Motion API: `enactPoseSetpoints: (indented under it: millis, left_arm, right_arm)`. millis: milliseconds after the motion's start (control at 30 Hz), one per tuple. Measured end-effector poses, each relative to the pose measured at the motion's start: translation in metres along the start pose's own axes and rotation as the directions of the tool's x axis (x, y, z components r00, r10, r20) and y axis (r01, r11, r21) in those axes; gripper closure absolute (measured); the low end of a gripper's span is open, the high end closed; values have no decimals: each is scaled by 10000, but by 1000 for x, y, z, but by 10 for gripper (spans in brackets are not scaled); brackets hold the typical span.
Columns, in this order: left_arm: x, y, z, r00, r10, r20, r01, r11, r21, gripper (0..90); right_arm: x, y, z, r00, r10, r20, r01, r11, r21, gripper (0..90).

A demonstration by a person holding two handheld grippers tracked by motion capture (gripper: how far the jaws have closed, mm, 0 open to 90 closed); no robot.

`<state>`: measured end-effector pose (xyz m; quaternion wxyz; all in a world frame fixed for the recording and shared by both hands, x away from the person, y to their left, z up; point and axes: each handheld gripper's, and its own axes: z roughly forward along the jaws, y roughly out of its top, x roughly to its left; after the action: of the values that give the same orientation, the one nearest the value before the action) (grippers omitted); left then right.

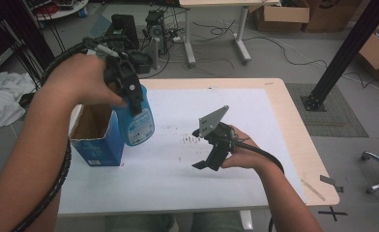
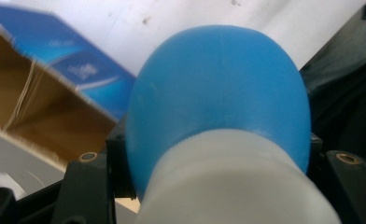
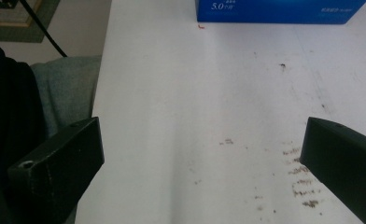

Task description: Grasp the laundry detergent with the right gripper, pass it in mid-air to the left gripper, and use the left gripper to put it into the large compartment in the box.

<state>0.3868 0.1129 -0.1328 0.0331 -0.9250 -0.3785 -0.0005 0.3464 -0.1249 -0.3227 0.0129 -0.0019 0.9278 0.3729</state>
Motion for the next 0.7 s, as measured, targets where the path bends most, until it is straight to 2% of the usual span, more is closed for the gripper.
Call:
enactPoseSetpoints:
  millis: [33, 67, 100, 133, 167, 200, 233, 267, 400, 433, 500, 533, 567, 600, 633, 700]
  left_arm:
    - [0, 0, 0, 10000, 0, 0, 0, 10000, 0, 385]
    - [6, -2, -7, 9986, -522, -14, 522, 9986, 77, 385]
    - [6, -2, -7, 9986, -522, -14, 522, 9986, 77, 385]
    - [13, -5, -13, 9939, -1100, 5, 1100, 9939, 123, 385]
    - [17, -6, -15, 9899, -1416, 43, 1415, 9899, 126, 385]
    - [21, -8, -18, 9859, -1672, 72, 1671, 9858, 159, 385]
    - [21, -8, -18, 9859, -1672, 72, 1671, 9858, 159, 385]
    - [29, -13, -23, 9723, -2327, 211, 2323, 9725, 193, 385]
    - [44, -23, -32, 9353, -3522, 350, 3529, 9355, -156, 385]
    - [46, -25, -34, 9280, -3708, 347, 3716, 9282, -174, 385]
    - [53, -30, -37, 9052, -4234, 352, 4243, 9052, -232, 385]
    - [55, -32, -38, 8959, -4429, 357, 4438, 8958, -246, 385]
    - [55, -32, -38, 8959, -4429, 357, 4438, 8958, -246, 385]
    - [58, -34, -39, 8886, -4572, 359, 4581, 8887, -212, 385]
    - [64, -38, -41, 8717, -4887, 366, 4896, 8717, -190, 385]
    - [69, -43, -43, 8568, -5147, 318, 5155, 8566, -223, 385]
  right_arm:
    - [0, 0, 0, 10000, 0, 0, 0, 10000, 0, 0]
    - [-1, 0, -1, 10000, 4, -7, -4, 9999, 171, 0]
    - [-1, 0, -1, 10000, 4, -7, -4, 9999, 171, 0]
    - [-1, 1, -3, 10000, -12, -5, 12, 9995, 320, 0]
    - [-2, 2, -4, 10000, -26, -4, 26, 9993, 373, 0]
    - [-2, 3, -5, 10000, -34, -20, 35, 9991, 414, 0]
    - [-2, 3, -5, 10000, -34, -20, 35, 9991, 414, 0]
    - [-2, 3, -6, 10000, -68, -8, 68, 9988, 485, 0]
    - [-4, 2, -6, 10000, -49, -35, 51, 9983, 588, 0]
    - [-4, 2, -6, 10000, -49, -47, 52, 9982, 592, 0]
    - [-5, 1, -6, 10000, -33, -71, 37, 9981, 611, 0]
    - [-5, 1, -5, 10000, -25, -78, 30, 9980, 634, 0]
    - [-5, 1, -5, 9999, -31, -102, 38, 9979, 653, 0]
    - [-5, 1, -5, 9999, -32, -112, 39, 9978, 663, 0]
    - [-6, 1, -4, 9999, -35, -115, 43, 9976, 685, 0]
    - [-6, 1, -4, 9999, -41, -142, 52, 9973, 727, 0]
